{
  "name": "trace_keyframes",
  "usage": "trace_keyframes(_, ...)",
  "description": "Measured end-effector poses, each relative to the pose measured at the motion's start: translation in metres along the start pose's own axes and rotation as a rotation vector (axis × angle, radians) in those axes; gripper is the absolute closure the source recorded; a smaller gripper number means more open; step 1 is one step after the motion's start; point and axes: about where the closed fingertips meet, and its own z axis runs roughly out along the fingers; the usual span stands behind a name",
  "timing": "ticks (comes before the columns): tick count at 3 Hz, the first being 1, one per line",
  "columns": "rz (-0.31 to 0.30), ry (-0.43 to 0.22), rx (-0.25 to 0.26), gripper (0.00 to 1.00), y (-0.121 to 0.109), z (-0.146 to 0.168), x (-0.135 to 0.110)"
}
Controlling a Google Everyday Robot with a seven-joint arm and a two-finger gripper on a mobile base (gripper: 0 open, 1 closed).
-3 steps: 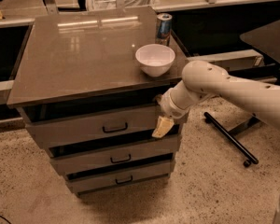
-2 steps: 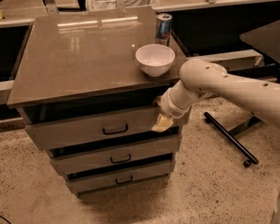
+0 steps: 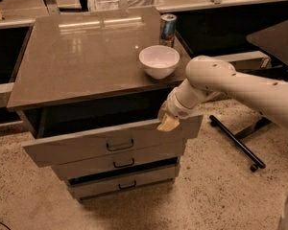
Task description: Open top drawer
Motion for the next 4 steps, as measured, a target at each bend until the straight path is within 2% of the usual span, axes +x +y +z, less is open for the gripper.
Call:
trace_keyframes(1,0.000,0.000,0.000,0.42,-0.002,-0.003,-0.002)
trace_keyframes(2,-0.011,-0.038,-0.051,0.23,0.049,-0.007,0.002)
trace_keyframes(3,-0.016,-0.066,-0.090,0.00,0.086,-0.009,0.007)
trace_keyframes(4,-0.016,-0.066,-0.090,0.00,0.086,-0.009,0.007)
